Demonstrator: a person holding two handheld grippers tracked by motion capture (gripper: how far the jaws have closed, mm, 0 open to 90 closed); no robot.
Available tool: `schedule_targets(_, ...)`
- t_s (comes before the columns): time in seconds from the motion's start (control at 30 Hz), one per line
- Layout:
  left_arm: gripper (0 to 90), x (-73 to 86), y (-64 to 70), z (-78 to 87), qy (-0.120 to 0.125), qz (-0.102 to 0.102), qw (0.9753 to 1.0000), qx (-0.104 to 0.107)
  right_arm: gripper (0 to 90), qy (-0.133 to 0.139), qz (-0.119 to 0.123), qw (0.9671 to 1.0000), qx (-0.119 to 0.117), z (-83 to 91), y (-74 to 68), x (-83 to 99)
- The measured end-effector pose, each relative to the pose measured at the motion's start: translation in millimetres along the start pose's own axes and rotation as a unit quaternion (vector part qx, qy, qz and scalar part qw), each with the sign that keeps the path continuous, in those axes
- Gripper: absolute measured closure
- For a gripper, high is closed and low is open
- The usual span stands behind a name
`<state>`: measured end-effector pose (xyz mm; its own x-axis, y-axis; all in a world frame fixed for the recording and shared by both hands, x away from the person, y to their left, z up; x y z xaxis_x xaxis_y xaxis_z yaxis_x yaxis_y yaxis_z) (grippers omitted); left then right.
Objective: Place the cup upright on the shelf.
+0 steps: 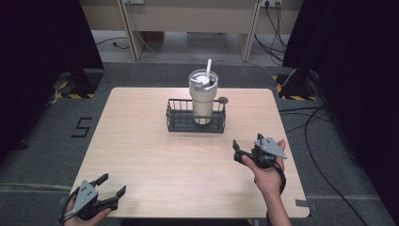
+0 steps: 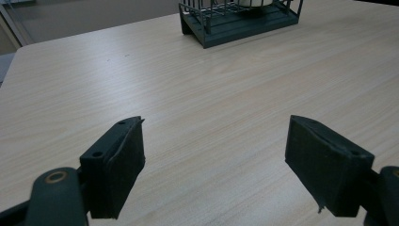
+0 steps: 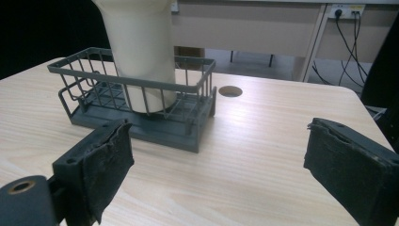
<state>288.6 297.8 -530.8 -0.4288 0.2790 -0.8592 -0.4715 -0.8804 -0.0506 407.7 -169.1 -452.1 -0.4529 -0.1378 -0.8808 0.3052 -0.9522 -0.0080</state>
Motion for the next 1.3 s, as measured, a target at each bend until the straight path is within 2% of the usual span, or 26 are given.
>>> schedule_targets(0.73, 19.5, -0.4, 1.4, 0.3, 0.000, -0.002, 1.0000, -0.002, 9.3, -0.016, -0.016, 0.9995, 0.023, 24.8, 21.2, 40.5)
schedule_targets(1.3, 19.6, -0.1, 1.1, 0.1, 0.000, 0.000, 1.0000, -0.002, 11.0, -0.033, -0.027, 0.9981, 0.043, 34.9, 37.9, 78.7)
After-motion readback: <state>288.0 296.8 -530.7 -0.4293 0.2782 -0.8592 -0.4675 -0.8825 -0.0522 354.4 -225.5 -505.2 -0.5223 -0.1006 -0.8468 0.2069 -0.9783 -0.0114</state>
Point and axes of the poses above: each handheld gripper's, and its own axes: z roughly backward along the jaws, x roughly out of its underside, y roughly to its right, the point moved 5 cm from there along -z, roughly forward along the jaws, and after that the axes turned 11 degrees about -y, right-handed, at the moved point
